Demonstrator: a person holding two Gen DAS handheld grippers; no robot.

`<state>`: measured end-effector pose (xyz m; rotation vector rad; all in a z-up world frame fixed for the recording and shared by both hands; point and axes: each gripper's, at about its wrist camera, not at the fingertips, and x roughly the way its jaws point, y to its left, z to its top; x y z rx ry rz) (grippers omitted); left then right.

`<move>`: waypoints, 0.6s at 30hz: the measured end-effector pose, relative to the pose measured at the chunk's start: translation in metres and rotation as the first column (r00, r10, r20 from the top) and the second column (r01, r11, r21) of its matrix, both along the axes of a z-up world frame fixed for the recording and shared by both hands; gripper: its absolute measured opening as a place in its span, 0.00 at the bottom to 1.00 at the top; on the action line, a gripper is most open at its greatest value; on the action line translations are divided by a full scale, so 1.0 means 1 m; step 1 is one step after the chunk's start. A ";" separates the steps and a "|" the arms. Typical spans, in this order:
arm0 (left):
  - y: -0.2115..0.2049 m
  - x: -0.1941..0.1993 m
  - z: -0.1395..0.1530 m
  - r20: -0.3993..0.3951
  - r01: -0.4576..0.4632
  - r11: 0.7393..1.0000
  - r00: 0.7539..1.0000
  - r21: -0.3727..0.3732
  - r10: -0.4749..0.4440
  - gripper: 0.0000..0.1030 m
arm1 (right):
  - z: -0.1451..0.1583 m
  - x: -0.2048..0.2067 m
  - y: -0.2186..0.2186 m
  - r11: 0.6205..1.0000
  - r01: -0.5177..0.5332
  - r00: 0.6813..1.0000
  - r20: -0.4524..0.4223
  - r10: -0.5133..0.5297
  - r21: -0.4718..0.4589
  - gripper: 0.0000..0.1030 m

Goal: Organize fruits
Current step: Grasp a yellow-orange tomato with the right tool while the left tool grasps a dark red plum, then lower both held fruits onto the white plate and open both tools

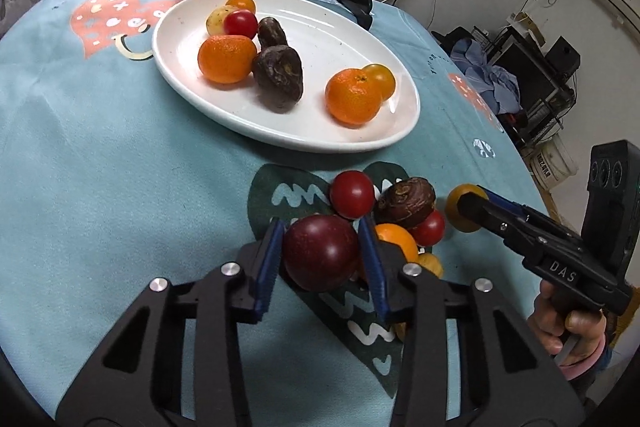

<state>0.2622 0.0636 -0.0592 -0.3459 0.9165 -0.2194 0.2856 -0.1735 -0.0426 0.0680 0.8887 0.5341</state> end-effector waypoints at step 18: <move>-0.008 -0.033 0.027 0.130 -0.059 0.989 0.991 0.133 0.041 0.38 | 0.011 -0.015 0.012 0.998 -0.069 0.994 0.089 0.069 0.001 0.39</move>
